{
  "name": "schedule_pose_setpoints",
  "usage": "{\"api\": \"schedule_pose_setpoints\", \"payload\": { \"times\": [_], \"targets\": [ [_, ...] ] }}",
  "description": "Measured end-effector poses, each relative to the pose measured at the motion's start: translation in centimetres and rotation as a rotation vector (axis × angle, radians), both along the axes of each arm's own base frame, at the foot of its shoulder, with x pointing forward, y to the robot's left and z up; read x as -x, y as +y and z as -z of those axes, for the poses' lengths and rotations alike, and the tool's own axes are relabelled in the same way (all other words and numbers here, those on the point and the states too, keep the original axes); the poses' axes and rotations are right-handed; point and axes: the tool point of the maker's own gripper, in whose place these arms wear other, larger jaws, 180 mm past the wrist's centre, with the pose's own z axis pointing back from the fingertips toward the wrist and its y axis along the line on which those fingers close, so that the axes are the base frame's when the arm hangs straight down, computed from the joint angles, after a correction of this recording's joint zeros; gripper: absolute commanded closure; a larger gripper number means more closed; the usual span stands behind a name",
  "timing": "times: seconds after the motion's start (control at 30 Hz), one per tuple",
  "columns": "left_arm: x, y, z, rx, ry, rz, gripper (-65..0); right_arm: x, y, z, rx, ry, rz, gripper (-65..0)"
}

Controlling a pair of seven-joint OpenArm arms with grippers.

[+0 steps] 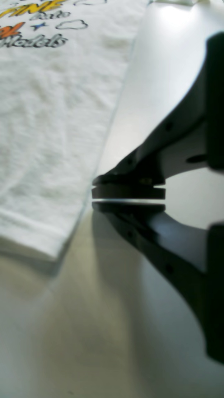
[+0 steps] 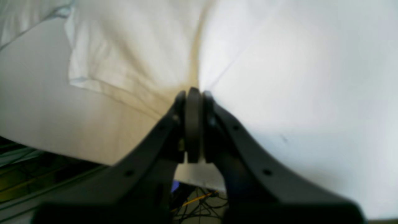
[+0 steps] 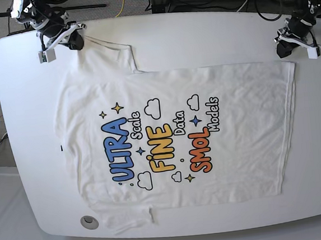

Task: Fold the T-shirt properly
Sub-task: 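Pull the shirt toward the robot with both grippers to straighten it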

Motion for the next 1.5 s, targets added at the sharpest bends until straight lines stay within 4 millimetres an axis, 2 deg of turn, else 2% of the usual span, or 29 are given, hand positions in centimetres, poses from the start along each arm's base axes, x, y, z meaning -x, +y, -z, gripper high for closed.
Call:
{"api": "schedule_pose_setpoints", "payload": {
  "times": [0.2,0.47,0.83,1.23,1.4,1.5],
  "targets": [
    [2.0,-0.1,-0.3,-0.027,0.035,0.023,0.0,1.4,-1.1,-0.2,0.028,0.025,0.015,0.0],
    [3.9,-0.8,-0.6,-0.05,0.072,0.06,0.0,2.5,-1.1,-0.5,0.041,0.045,0.009,0.0],
    [6.3,-0.3,-0.9,-0.089,0.113,0.074,0.0,3.3,-0.1,-0.8,0.012,0.06,-0.007,0.0],
    [5.9,2.0,-2.5,-0.147,0.089,0.065,0.0,1.8,0.5,-2.3,-0.004,0.004,-0.023,0.0],
    [5.0,4.1,-3.5,-0.19,0.077,0.033,0.0,1.9,0.3,-2.1,0.0,0.011,-0.018,0.0],
    [4.2,4.8,-4.3,-0.211,0.051,0.029,-5.6,1.9,0.3,-2.1,0.004,0.011,-0.019,0.0]
  ]
}}
